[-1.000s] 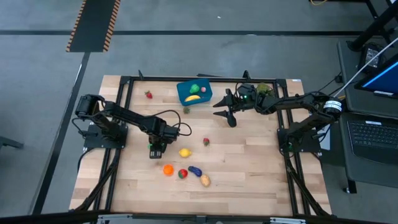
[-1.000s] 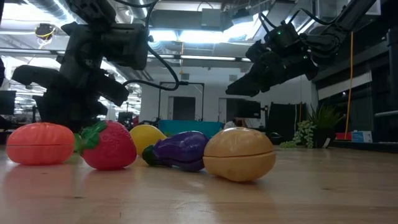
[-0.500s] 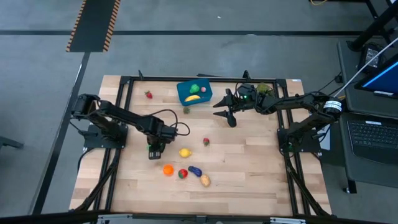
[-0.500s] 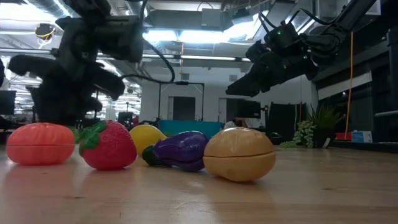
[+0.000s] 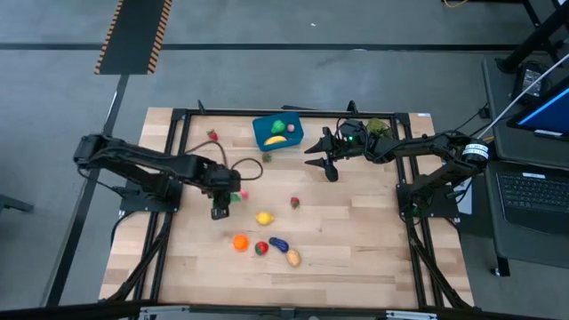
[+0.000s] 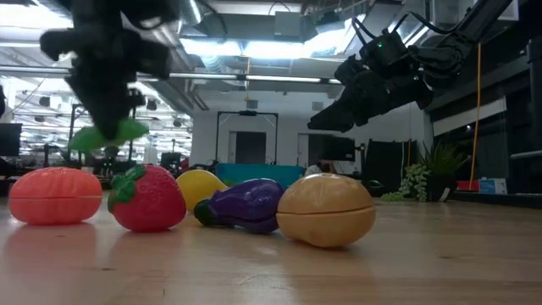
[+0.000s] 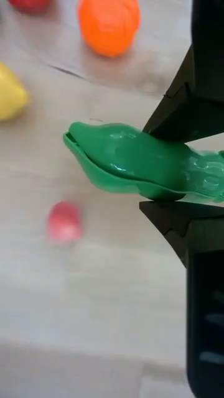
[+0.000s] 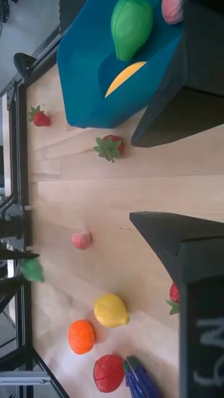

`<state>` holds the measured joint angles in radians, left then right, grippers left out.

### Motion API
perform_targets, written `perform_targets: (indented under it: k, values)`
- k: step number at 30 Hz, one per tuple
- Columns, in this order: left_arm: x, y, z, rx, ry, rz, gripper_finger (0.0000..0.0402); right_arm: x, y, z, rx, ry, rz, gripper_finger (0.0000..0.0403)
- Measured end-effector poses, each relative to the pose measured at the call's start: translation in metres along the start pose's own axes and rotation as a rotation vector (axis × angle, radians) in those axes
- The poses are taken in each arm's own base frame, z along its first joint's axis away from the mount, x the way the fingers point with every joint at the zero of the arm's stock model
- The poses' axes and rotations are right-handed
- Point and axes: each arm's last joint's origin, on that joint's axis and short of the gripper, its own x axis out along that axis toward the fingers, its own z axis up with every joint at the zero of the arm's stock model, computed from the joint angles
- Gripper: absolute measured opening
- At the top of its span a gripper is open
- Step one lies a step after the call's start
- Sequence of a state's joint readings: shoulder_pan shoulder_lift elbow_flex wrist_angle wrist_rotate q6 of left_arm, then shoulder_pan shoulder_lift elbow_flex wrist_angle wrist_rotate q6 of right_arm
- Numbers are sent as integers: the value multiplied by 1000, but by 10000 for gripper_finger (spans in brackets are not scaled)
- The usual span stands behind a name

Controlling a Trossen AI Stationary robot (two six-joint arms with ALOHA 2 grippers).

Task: Pick and placing Produce into tupperware
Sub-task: Put the pea pod into the blue bin

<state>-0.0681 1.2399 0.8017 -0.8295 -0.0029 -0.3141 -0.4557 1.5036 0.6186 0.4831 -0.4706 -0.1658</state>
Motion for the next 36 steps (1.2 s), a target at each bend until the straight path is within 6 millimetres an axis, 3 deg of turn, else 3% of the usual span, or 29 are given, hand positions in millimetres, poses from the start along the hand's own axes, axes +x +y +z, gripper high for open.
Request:
perform_targets:
  k: [15, 18, 27, 36]
  values:
    - [-84, 17, -25, 50, -523, 143, 122, 0, 0, -1, 4, 7, 2, 183]
    - [-92, 20, -35, 66, -618, 165, 122, 0, 0, -1, 6, 12, 3, 183]
    - [-62, 31, -66, 79, -832, 141, 122, 0, 1, -5, 25, 47, 9, 183]
    - [-41, 33, -76, 132, -1079, 91, 122, 0, 1, -6, 30, 52, 11, 183]
